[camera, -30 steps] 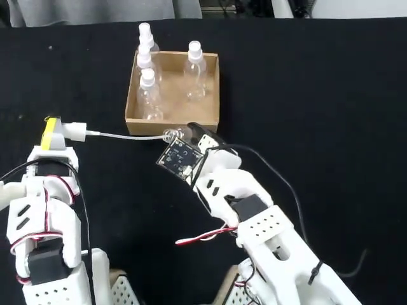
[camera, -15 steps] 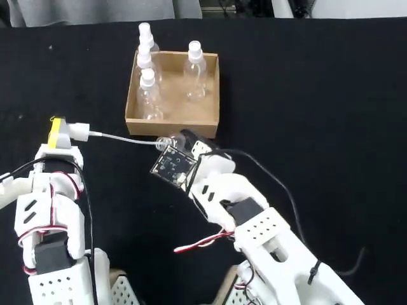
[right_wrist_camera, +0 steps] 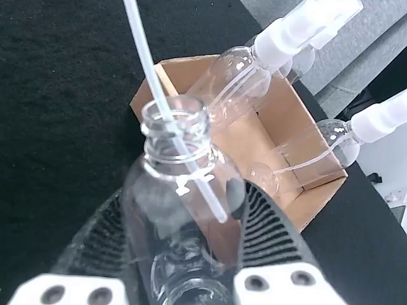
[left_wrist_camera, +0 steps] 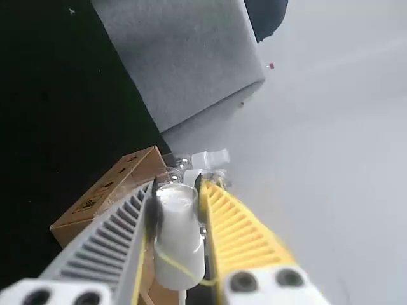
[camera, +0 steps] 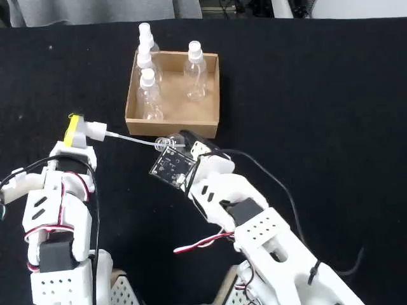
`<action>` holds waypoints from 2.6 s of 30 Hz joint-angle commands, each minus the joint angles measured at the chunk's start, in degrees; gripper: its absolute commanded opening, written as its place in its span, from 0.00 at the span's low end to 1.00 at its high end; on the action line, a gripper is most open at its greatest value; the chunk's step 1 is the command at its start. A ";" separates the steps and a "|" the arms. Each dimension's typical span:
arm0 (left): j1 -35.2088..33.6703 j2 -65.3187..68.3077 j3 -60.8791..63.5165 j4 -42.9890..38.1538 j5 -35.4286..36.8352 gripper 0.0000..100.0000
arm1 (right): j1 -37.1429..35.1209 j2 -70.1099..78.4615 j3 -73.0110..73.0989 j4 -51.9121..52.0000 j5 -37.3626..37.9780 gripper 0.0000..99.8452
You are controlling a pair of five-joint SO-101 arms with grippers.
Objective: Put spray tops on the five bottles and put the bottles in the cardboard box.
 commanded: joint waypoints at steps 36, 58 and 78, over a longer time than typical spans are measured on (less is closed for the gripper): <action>17.71 -0.62 0.13 3.34 -10.90 0.20 | -3.87 -1.89 -0.22 -0.26 0.18 0.04; 9.71 -0.70 -4.88 7.91 -3.43 0.31 | -3.78 -1.98 -0.31 -0.62 -0.18 0.04; -0.31 -0.70 -1.36 7.91 -1.23 0.31 | -3.78 -2.33 0.22 -10.20 -16.79 0.04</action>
